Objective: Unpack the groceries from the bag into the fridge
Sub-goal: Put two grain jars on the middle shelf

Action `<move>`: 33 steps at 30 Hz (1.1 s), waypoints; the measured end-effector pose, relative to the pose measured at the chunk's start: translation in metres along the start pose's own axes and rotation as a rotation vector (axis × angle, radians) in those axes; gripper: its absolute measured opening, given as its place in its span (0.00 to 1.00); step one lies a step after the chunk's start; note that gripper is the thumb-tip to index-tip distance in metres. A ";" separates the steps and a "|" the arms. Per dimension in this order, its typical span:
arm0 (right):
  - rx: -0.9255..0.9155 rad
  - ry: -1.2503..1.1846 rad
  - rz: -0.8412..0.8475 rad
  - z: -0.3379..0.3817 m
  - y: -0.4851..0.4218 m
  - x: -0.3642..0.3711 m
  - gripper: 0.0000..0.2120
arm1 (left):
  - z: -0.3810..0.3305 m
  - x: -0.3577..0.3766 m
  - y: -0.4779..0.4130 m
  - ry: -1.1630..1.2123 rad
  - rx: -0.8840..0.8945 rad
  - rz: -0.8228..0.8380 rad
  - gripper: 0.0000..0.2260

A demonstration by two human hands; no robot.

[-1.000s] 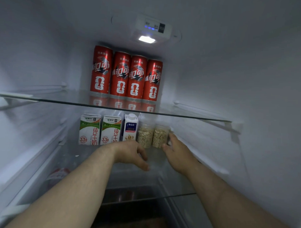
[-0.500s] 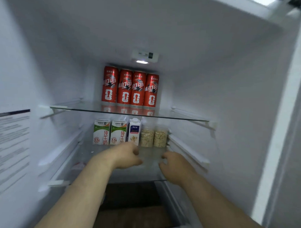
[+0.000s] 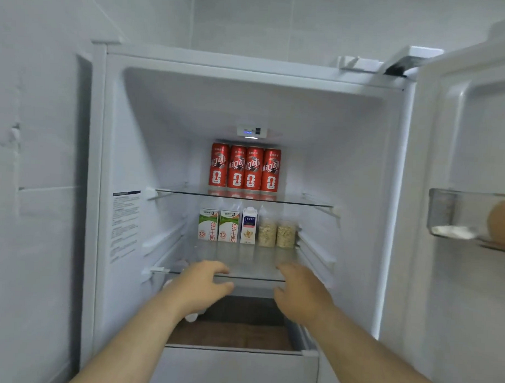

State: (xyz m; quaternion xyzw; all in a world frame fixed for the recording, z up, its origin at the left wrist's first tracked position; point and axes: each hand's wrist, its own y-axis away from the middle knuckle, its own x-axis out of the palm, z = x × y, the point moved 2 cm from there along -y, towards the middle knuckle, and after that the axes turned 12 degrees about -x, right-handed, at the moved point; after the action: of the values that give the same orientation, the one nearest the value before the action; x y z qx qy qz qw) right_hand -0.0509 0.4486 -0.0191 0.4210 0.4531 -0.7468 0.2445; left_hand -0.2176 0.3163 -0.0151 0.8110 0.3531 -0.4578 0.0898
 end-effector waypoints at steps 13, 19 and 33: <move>-0.058 -0.025 0.054 0.029 0.067 -0.069 0.26 | -0.012 -0.027 0.088 -0.123 0.058 -0.042 0.22; -0.072 0.052 0.023 0.040 0.100 -0.098 0.27 | -0.032 -0.037 0.105 -0.204 0.160 -0.119 0.21; 0.053 0.225 -0.009 0.031 0.225 -0.113 0.26 | -0.064 0.017 0.167 -0.082 0.483 -0.047 0.23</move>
State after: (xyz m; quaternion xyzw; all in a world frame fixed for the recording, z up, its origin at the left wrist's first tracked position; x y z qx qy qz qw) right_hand 0.1633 0.3135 -0.0214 0.5067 0.4595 -0.7076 0.1774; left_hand -0.0595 0.2320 -0.0224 0.7813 0.2483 -0.5634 -0.1029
